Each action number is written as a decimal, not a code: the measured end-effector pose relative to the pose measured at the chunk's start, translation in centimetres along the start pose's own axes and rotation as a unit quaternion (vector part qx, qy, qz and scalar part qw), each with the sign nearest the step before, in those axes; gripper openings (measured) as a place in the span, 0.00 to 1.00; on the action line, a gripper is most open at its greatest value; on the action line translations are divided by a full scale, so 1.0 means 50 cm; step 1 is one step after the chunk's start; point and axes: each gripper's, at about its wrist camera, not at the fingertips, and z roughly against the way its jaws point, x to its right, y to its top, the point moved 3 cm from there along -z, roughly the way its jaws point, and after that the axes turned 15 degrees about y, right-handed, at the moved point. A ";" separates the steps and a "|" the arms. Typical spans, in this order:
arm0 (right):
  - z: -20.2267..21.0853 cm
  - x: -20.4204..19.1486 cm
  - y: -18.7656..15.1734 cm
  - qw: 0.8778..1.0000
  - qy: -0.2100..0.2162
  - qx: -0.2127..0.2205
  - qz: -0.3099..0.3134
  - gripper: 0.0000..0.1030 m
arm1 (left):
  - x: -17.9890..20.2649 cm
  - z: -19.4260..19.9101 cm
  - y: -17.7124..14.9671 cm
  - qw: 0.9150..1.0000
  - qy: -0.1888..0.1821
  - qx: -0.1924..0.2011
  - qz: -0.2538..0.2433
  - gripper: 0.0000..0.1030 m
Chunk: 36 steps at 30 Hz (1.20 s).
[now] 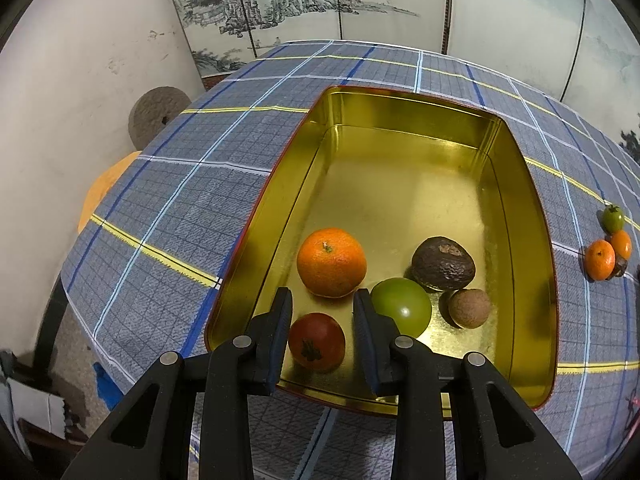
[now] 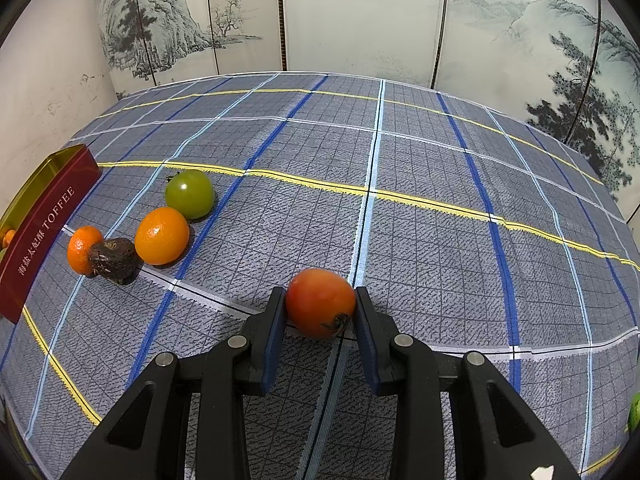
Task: Organize fruits
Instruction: 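Carry the held red tomato over the tin with the right gripper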
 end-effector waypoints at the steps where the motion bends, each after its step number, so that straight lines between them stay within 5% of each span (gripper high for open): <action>1: 0.000 0.000 0.000 1.000 0.000 0.000 0.000 0.30 | 0.001 0.000 0.000 1.000 0.000 0.000 0.000 0.33; 15: 0.002 0.002 -0.004 1.000 -0.004 0.001 -0.002 0.29 | -0.010 0.009 0.003 1.000 -0.006 0.017 0.014 0.53; 29: 0.030 -0.039 -0.001 1.000 0.009 0.012 0.005 0.29 | -0.017 0.033 0.004 0.999 -0.010 0.041 0.022 0.58; 36: 0.061 -0.123 0.032 0.997 0.055 0.026 0.043 0.29 | -0.033 0.047 0.004 0.998 -0.018 0.046 0.036 0.58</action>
